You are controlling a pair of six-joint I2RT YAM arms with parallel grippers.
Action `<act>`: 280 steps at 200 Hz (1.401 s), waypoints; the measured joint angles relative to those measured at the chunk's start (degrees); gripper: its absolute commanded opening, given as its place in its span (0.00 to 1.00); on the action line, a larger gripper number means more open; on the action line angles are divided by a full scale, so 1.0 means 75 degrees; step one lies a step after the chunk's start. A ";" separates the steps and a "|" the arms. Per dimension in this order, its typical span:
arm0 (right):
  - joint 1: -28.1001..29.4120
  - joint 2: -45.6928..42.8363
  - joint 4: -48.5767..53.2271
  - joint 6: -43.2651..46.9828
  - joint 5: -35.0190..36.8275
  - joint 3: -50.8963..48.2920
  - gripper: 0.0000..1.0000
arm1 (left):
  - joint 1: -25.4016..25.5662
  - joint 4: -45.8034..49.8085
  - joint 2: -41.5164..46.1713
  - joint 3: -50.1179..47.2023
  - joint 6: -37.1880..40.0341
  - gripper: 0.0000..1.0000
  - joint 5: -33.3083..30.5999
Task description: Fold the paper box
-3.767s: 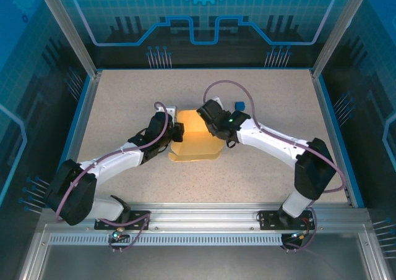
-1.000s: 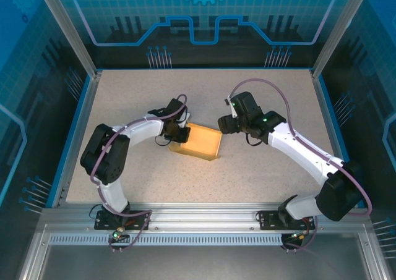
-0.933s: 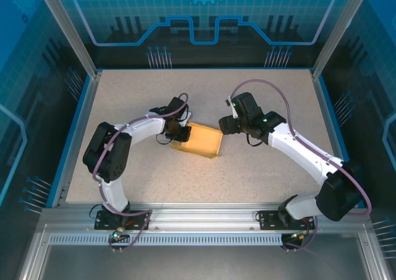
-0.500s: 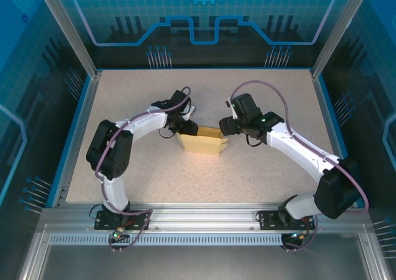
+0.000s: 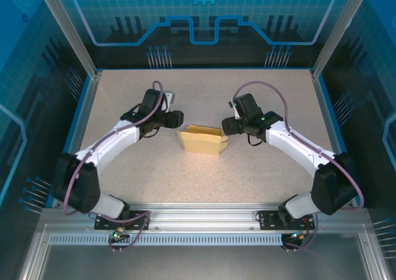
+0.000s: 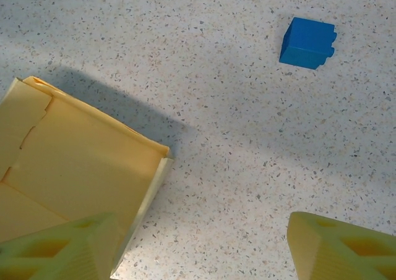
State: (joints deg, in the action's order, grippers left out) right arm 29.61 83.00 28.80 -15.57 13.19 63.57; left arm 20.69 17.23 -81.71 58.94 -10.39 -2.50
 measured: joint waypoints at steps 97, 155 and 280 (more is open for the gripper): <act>-0.0009 -0.0854 -0.0455 0.0117 0.0029 -0.0501 0.93 | -0.0047 -0.0624 0.3238 -0.3136 -0.0670 0.77 -0.0711; -0.0064 -0.0906 -0.0533 0.0178 0.0032 -0.0498 1.00 | -0.0026 -0.0455 0.3754 -0.3579 -0.1096 0.75 -0.0635; -0.0283 -0.0994 -0.0388 0.0323 0.0242 -0.0772 1.00 | 0.1440 -0.1865 0.2063 -0.4097 -0.1230 0.72 -0.0495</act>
State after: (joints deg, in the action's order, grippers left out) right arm 27.49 75.55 25.89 -13.15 15.00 57.78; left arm 31.48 3.25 -66.24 28.21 -19.62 -6.22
